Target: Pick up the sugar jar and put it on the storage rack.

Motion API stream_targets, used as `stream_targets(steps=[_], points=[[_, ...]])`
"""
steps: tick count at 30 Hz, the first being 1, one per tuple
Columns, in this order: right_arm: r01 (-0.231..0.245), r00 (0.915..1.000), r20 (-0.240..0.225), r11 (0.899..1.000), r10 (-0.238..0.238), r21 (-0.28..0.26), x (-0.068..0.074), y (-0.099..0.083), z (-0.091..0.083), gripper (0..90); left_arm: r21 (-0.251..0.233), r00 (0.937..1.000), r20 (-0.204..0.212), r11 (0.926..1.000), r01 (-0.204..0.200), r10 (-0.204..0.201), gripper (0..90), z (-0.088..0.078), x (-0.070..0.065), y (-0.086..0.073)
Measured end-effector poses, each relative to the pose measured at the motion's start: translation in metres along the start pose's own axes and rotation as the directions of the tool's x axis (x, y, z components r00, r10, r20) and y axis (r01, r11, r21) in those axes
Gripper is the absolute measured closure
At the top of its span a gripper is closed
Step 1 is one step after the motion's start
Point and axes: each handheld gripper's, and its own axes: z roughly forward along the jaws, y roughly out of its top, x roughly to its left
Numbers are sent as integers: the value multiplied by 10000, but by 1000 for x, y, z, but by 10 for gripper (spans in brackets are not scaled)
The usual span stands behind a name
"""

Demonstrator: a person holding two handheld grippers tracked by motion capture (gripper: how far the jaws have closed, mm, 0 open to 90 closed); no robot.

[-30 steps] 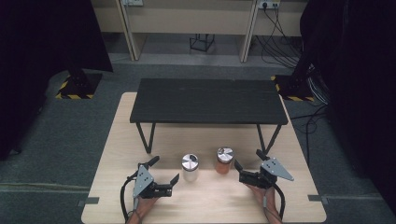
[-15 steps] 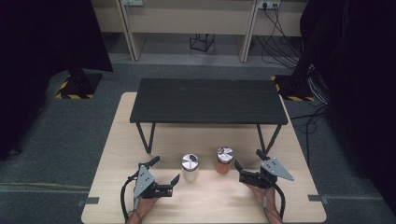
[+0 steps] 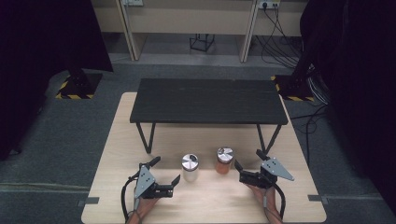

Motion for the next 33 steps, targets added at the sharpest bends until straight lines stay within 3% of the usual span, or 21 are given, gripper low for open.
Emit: stream_targets(steps=[23, 33], points=[[-2, 10000, -3, 10000, 2, -77, -1, 0, -1, 3, 25, 9997, 223, 10000, 84, -84, 1, 3, -6, 2], [8, 10000, -23, 9999, -8, -132, -1, 0, -2, 3, 147, 9989, 459, 9999, 31, -38, 0, 14, -11, 4]])
